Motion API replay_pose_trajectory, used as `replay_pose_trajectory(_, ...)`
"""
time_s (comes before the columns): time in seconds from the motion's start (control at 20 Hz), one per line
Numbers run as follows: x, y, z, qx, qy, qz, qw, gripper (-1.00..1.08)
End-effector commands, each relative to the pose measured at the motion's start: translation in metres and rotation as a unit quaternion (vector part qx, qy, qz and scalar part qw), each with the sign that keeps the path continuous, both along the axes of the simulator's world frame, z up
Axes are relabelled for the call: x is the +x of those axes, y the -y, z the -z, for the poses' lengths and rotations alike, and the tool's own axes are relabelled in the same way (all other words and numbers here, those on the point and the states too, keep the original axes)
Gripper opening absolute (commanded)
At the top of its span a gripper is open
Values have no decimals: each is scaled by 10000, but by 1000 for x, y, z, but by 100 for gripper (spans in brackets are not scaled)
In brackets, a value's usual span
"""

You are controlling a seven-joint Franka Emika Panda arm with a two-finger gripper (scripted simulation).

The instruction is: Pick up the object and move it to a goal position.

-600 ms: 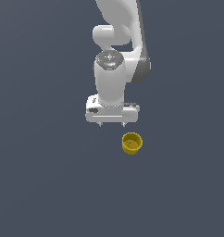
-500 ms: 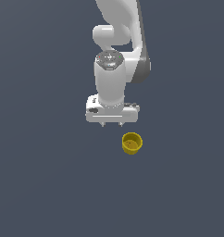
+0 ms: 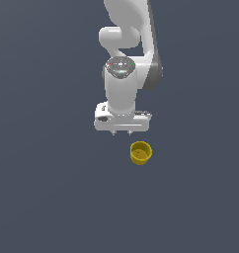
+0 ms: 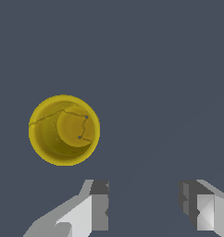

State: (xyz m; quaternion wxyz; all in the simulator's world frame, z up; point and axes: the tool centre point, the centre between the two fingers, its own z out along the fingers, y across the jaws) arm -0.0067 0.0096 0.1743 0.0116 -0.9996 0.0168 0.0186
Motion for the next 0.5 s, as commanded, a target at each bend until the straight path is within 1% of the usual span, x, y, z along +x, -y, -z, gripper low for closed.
replay_pose_trajectory(0.0, 2, 3, -3, 7, 19, 54, 10000, 28)
replay_pose_trajectory(0.25, 9, -10, -16, 63, 135, -43, 9999, 28)
replay_pose_trajectory(0.45, 10, -12, -22, 108, 184, 4, 9998, 28)
